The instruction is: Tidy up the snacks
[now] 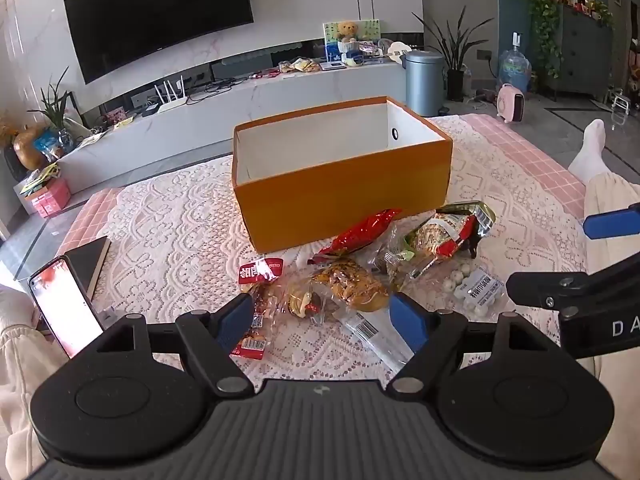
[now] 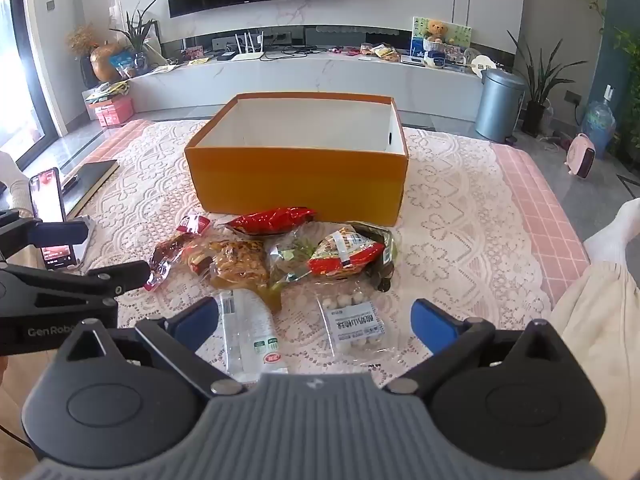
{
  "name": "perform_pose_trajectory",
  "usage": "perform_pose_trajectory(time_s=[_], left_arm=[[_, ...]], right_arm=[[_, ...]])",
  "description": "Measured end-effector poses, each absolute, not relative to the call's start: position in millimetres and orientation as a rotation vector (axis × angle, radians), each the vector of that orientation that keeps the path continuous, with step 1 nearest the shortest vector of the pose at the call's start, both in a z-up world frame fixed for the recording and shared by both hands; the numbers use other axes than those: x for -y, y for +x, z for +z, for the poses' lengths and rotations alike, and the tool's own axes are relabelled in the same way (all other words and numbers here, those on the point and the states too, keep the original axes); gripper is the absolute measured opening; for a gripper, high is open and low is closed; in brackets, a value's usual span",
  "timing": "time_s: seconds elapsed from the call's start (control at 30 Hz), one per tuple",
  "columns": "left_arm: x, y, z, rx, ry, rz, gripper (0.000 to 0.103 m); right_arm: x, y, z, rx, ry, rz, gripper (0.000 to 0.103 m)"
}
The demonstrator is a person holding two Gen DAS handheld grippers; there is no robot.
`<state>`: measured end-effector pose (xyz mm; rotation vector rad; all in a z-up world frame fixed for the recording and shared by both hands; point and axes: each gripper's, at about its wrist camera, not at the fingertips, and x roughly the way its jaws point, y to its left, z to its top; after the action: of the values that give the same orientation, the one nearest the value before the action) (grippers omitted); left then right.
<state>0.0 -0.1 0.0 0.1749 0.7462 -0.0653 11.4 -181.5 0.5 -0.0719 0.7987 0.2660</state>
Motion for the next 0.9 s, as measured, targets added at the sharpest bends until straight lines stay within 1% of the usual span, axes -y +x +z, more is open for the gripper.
perform_pose_trajectory(time_s=[0.27,0.47,0.53,0.9], left_arm=[[-7.2,-3.2,0.9,-0.729,0.159,-0.041,0.091],[1.0,-10.8,-11.3,-0.743,0.164,-0.043,0.091],[-4.1,0.5,-4.2,-0.759,0.167,-0.059,0.091],[-1.2,2.3,-9.3,-0.772,0.174,-0.064,0.091]], right_arm=[[177.9,12.3,-0.1,-0.807,-0.077,0.273,0.099],[174.8,13.7,-2.2,-0.826,-0.088,0.266,0.099],[174.1,13.6,-2.8,-0.828,-0.09,0.266,0.099],[173.1,15.4,-5.9,-0.843,-0.099,0.256,0.099]])
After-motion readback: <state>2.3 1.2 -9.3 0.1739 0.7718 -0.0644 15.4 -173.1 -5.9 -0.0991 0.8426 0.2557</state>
